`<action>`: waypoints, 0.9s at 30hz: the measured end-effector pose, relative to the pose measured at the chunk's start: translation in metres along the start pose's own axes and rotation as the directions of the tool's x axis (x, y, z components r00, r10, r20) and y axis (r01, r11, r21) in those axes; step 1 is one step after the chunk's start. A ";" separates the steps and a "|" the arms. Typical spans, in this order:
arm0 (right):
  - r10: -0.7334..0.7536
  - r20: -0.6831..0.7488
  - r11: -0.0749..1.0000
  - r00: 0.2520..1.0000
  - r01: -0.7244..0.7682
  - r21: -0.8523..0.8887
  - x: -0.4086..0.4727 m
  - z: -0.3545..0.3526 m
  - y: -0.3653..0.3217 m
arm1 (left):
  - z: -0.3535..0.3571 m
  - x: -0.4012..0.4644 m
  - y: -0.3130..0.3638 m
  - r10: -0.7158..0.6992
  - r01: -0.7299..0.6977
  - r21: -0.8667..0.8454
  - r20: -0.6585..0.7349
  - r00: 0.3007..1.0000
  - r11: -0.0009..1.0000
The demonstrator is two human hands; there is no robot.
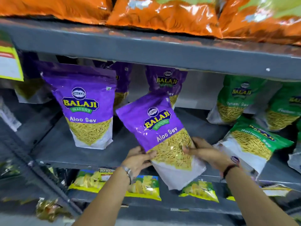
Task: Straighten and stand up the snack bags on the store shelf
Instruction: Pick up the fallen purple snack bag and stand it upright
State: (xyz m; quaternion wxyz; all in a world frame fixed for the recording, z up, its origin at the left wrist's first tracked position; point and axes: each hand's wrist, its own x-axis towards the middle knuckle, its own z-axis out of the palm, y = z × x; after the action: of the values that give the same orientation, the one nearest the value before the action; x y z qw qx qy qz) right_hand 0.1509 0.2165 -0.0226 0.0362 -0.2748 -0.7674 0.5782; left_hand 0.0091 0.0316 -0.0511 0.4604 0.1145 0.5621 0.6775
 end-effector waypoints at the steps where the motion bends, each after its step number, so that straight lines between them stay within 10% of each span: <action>1: -0.021 -0.031 1.000 0.999 0.022 0.016 -0.009 0.003 0.003 | -0.002 -0.005 0.003 0.034 -0.034 0.019 0.013 0.999 0.999; 11: -0.235 -0.322 0.959 0.917 0.274 0.080 -0.053 0.038 -0.001 | 0.005 -0.033 0.044 0.393 -0.409 0.260 0.112 0.913 0.875; 27: -0.214 -0.336 0.973 0.917 0.232 0.012 0.070 0.039 -0.006 | -0.011 0.063 0.056 0.484 -0.352 0.495 -0.168 0.859 0.795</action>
State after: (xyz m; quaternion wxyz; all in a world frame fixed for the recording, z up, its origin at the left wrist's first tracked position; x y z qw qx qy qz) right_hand 0.0750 0.2142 -0.0485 0.2378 -0.2781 -0.7613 0.5353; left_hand -0.0605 0.0753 -0.0297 0.1723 0.2406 0.7229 0.6244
